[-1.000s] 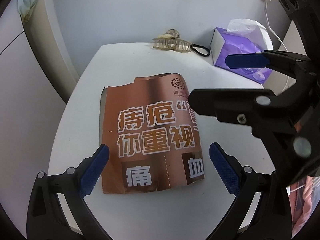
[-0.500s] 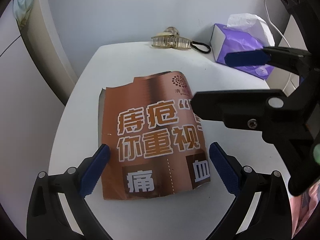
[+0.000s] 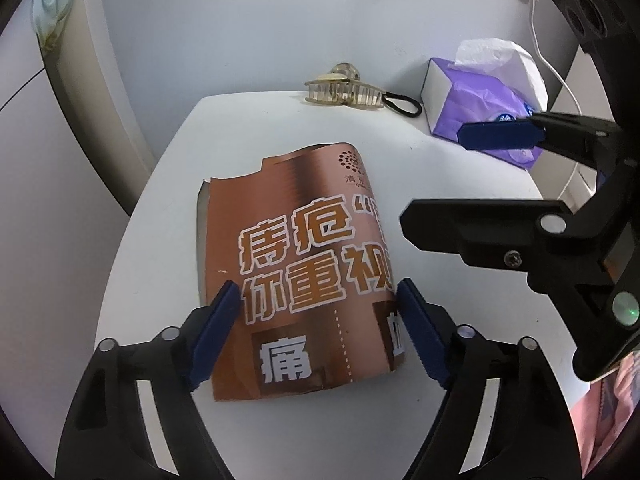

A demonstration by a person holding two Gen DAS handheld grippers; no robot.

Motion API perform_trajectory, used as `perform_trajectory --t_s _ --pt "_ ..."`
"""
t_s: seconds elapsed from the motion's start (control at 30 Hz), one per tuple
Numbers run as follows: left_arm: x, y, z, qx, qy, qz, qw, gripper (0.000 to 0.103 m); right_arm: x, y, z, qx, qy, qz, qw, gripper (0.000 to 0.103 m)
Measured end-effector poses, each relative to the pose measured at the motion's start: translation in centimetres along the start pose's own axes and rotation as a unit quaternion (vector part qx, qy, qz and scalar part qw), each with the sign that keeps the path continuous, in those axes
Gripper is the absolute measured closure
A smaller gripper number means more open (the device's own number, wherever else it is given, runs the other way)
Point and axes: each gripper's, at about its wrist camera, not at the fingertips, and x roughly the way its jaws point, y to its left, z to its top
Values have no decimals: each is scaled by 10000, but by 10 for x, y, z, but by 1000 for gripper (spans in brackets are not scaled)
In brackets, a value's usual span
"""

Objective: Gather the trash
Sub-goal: 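Close the left gripper on the brown leaflet, rolling it up, then lift the brown leaflet with the left gripper and carry it over the bin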

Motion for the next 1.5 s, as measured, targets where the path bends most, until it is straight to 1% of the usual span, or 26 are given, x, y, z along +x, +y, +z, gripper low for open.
perform_trajectory --t_s 0.03,0.1,0.23,0.33,0.37,0.4,0.43,0.5,0.63,0.77,0.97,1.27,1.5 --pt "0 2 0 -11 -1 -15 10000 29 0 0 0 9 -2 4 10000 7" --pt "-1 3 1 -28 -5 -16 10000 35 0 0 -1 49 -13 17 10000 7" --pt "-1 6 2 -49 3 -22 10000 43 0 2 -3 117 -29 24 9999 7" --pt "-2 8 3 -84 21 -34 10000 53 0 6 -3 105 -29 20 9999 7" --pt "-2 8 4 -87 30 -39 10000 57 0 7 -2 107 -36 21 9999 7" --pt "-3 8 5 -82 24 -13 10000 63 -1 8 -2 116 -42 24 9999 7" --pt "-4 9 5 -97 22 -12 9999 66 -1 8 -2 123 -44 22 9999 7" --pt "-7 11 7 -126 -7 58 9999 85 -3 10 -1 133 -63 8 9999 7" --pt "-10 14 9 -175 6 64 9998 87 -7 12 1 151 -89 -17 9998 7" --pt "-16 14 12 -208 -60 105 9997 88 -11 13 3 151 -116 -28 9998 7" --pt "-32 11 13 -208 -142 100 9996 90 -16 20 5 129 -143 -12 9998 7" --pt "-66 13 8 -304 -252 148 9991 90 -37 45 7 42 -217 44 9997 7" --pt "-96 17 -8 -369 -247 208 9988 90 -51 71 9 -69 -272 119 9995 7"
